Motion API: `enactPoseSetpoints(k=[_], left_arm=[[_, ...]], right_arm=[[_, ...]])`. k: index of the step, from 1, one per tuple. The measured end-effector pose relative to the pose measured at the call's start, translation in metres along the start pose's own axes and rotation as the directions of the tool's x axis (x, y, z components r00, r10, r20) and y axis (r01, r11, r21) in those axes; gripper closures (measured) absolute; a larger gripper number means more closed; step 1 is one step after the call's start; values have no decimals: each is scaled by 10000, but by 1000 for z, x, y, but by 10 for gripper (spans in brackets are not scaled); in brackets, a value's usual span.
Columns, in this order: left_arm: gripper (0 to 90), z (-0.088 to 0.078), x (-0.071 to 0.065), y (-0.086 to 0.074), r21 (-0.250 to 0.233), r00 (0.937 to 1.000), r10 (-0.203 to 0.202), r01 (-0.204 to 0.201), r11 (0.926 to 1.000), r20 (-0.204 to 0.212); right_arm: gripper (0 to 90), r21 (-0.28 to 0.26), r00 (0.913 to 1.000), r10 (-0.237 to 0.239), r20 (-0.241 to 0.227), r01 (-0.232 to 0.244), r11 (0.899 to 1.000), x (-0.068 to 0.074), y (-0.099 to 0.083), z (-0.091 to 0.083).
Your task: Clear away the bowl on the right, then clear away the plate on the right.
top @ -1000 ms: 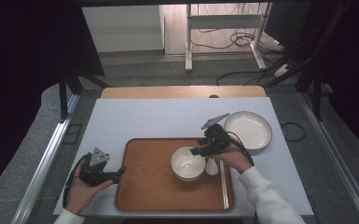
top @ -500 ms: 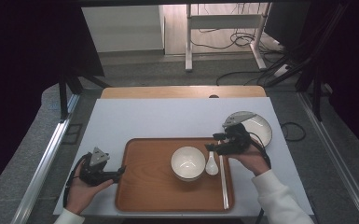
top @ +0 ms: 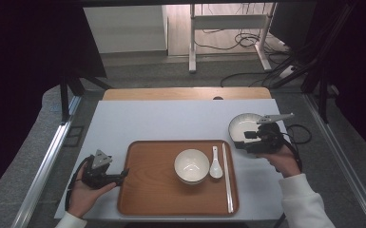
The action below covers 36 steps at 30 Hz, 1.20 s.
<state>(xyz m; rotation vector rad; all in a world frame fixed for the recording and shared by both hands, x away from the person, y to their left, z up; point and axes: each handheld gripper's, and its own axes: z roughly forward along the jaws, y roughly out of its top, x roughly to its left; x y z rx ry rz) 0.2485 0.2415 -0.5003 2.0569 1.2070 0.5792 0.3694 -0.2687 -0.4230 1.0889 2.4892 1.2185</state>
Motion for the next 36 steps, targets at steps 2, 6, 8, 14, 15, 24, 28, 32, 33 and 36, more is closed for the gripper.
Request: enactPoseSetpoints(k=[2, 6, 8, 14, 15, 24, 28, 32, 33, 36], left_arm=[[189, 0, 0, 0, -1, 10000, 11, -11, 10000, 1], [187, 1, -1, 2, 3, 10000, 84, -84, 10000, -2], [187, 1, -1, 2, 4, 10000, 84, -84, 10000, 8], [187, 3, -1, 1, 74, 9999, 144, -144, 9999, 19], [187, 3, -1, 1, 58, 9999, 132, -132, 9999, 21], [187, 3, -1, 1, 99, 9999, 137, -137, 9999, 25], [188, 3, 0, -1, 92, 10000, 70, -70, 9999, 15], [188, 3, 0, -1, 138, 9999, 110, -110, 9998, 10], [188, 3, 0, -1, 139, 9999, 102, -102, 9999, 10], [188, 3, 0, -2, 148, 9999, 106, -106, 9998, 3]], right_arm=[[326, -8, 9999, 55, 135, -55, 10000, -4, -2, -2], [325, -53, 9992, 218, 342, -216, 9998, -10, -4, -5], [325, -20, 9987, 266, 443, -265, 9996, -14, -5, -7], [325, -3, 9961, 504, 730, -505, 9987, -28, -9, -14], [325, 11, 9954, 560, 780, -563, 9984, -30, -9, -16], [314, 114, 9782, 1159, 1725, -1197, 9927, -54, -12, -21], [313, 129, 9656, 1454, 2154, -1517, 9883, -67, -14, -21], [313, 183, 9607, 1617, 2255, -1701, 9853, -74, -16, -19], [312, 269, 9583, 1659, 2327, -1768, 9839, -78, -17, -17], [319, 509, 9488, 1842, 2566, -2036, 9777, -84, -18, -13]])
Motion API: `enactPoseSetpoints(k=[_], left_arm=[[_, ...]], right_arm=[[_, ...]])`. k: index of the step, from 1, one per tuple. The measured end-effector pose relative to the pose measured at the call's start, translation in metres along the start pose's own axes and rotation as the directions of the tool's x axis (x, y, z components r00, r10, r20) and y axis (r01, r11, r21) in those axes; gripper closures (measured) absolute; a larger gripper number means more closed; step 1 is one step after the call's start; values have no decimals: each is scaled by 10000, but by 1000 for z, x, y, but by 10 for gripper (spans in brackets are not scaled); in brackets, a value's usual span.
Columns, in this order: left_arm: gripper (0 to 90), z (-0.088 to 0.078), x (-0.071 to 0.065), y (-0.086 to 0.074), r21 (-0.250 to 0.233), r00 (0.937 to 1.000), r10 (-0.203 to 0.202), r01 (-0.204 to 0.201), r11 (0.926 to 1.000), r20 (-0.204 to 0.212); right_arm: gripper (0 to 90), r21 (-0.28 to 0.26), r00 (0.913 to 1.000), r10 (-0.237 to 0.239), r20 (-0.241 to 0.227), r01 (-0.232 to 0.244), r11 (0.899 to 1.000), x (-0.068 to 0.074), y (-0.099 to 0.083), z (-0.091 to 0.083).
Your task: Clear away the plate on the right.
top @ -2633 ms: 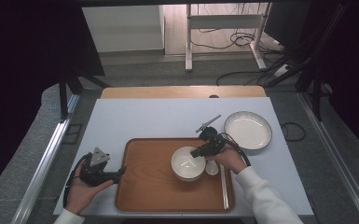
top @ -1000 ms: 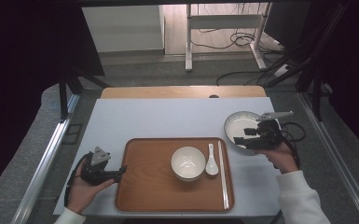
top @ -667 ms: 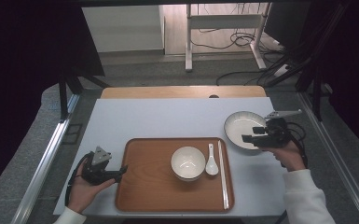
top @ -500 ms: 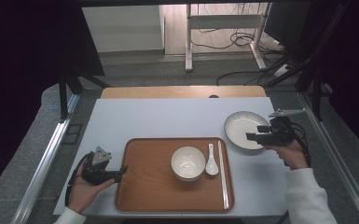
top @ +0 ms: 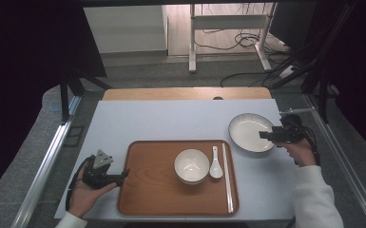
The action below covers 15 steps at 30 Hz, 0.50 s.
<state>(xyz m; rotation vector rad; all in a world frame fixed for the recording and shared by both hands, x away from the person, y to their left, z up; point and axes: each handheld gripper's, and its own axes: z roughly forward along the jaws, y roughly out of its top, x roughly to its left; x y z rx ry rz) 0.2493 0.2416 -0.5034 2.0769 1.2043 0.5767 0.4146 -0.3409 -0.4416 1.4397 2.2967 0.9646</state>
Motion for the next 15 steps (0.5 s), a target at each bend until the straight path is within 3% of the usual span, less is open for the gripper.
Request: enactPoseSetpoints(k=[7, 10, 15], left_arm=[[188, 0, 0, -1, -16, 10000, -53, 53, 10000, -17], [188, 1, 0, 0, -11, 10000, -52, 52, 10000, -18], [188, 0, 0, 0, -5, 10000, -39, 39, 10000, -21]], right_arm=[[329, 213, 9983, 462, 343, -469, 9987, -15, -4, 7], [346, 250, 9955, 552, 766, -573, 9980, -21, -5, 10], [372, 367, 9916, 892, 932, -930, 9950, -30, -7, 17]])
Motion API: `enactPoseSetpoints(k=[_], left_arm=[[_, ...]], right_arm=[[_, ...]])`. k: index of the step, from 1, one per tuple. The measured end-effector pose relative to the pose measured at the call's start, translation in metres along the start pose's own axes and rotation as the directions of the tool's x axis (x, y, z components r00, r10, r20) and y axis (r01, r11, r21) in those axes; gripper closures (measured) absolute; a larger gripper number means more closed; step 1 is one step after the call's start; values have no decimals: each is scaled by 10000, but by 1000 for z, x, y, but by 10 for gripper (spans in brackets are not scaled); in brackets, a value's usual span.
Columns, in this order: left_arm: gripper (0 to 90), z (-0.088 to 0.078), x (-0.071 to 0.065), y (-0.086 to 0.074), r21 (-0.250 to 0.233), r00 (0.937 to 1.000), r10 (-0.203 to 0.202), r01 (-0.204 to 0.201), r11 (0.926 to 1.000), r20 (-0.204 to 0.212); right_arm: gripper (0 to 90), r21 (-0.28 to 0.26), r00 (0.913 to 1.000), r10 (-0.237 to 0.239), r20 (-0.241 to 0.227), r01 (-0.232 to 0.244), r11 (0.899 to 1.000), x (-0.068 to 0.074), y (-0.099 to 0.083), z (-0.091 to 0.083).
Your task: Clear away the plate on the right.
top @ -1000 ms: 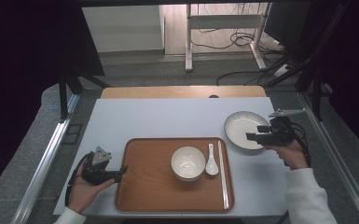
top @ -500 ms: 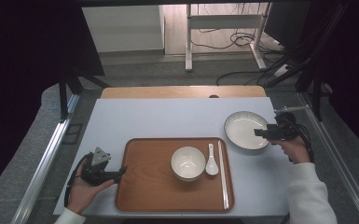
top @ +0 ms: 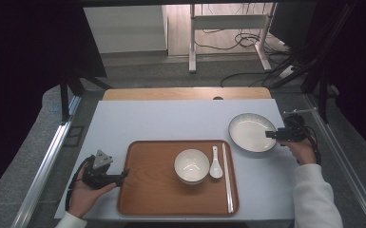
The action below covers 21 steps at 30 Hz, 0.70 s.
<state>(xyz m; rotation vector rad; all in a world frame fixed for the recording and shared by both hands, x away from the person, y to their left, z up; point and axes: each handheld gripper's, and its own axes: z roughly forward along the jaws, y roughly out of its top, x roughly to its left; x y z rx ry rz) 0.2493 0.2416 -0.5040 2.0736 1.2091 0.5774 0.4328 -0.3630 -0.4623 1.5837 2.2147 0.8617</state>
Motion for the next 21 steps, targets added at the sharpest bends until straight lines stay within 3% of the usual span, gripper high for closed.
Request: enactPoseSetpoints(k=[3, 15, 21], left_arm=[[188, 0, 1, 0, 56, 10000, 52, -52, 10000, 5], [189, -1, 1, 0, 23, 10000, 26, -26, 10000, -21], [189, -1, 1, 0, 36, 10000, 25, -25, 10000, -16]], right_arm=[[387, 73, 9995, 293, 136, -294, 9995, -6, 0, 4], [469, 548, 9954, 948, -126, -940, 9941, -21, -3, 22], [519, 776, 9881, 1474, -433, -1438, 9866, -27, -5, 28]])
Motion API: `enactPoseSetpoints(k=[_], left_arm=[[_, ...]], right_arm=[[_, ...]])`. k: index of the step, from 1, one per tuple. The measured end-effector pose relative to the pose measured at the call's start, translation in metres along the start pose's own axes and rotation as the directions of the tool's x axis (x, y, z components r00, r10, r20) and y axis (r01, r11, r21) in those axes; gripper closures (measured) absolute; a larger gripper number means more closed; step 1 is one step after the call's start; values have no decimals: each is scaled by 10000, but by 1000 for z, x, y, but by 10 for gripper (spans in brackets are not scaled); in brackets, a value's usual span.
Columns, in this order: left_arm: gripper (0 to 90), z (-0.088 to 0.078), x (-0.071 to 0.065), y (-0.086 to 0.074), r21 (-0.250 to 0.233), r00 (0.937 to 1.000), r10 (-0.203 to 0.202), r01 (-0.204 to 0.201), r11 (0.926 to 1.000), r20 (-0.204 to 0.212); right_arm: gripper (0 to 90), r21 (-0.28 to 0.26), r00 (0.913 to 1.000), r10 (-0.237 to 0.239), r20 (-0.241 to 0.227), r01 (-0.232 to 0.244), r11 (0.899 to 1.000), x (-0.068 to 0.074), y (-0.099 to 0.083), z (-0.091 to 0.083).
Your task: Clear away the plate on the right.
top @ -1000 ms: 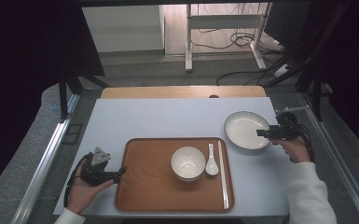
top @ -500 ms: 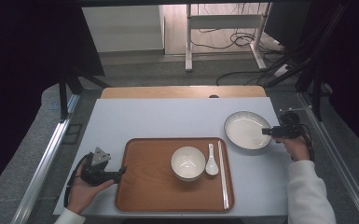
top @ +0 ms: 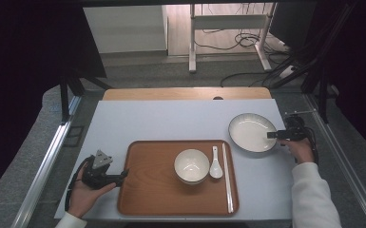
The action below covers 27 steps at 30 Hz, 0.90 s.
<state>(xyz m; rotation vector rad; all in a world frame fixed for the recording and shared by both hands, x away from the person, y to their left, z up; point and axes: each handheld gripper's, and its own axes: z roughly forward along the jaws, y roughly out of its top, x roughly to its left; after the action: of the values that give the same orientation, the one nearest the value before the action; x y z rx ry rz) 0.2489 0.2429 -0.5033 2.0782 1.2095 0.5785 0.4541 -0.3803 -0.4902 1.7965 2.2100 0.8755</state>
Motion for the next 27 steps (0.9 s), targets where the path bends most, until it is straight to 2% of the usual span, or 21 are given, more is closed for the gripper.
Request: enactPoseSetpoints(k=[5, 6, 7, 12, 18, 19, 20, 21, 27], left_arm=[[189, 1, -1, 0, -39, 10000, -23, 23, 10000, 6], [189, 1, -1, 0, -39, 10000, -23, 23, 10000, 6], [189, 1, 0, 0, 8, 10000, 11, -11, 10000, 4], [189, 0, 1, 0, -3, 10000, 2, -2, 10000, -24], [189, 0, 0, 0, 2, 10000, 1, -1, 10000, -33], [189, 0, 1, 0, 4, 10000, 7, -7, 10000, -39], [189, 0, 1, 0, 3, 10000, 9, -9, 10000, -46], [189, 0, 1, 0, 3, 10000, 5, -5, 10000, -43], [189, 0, 0, 0, 4, 10000, 0, 0, 10000, -36]], right_arm=[[645, 271, 9982, 469, -365, -459, 9986, -7, -1, 6], [645, 271, 9982, 469, -365, -459, 9986, -7, -1, 6], [687, 281, 9959, 699, -579, -683, 9973, -9, -1, 6], [773, 51, 9916, 1112, -665, -1111, 9938, -14, -2, 2], [784, 11, 9925, 1121, -492, -1122, 9937, -12, 0, 1], [806, -43, 9922, 1156, -459, -1159, 9932, -11, 0, 1], [838, -359, 9929, 1153, -284, -1163, 9926, -12, 0, -3], [845, -471, 9920, 1202, -397, -1220, 9914, -13, 1, -6], [850, -530, 9938, 1073, -289, -1087, 9927, -11, 2, -7]])
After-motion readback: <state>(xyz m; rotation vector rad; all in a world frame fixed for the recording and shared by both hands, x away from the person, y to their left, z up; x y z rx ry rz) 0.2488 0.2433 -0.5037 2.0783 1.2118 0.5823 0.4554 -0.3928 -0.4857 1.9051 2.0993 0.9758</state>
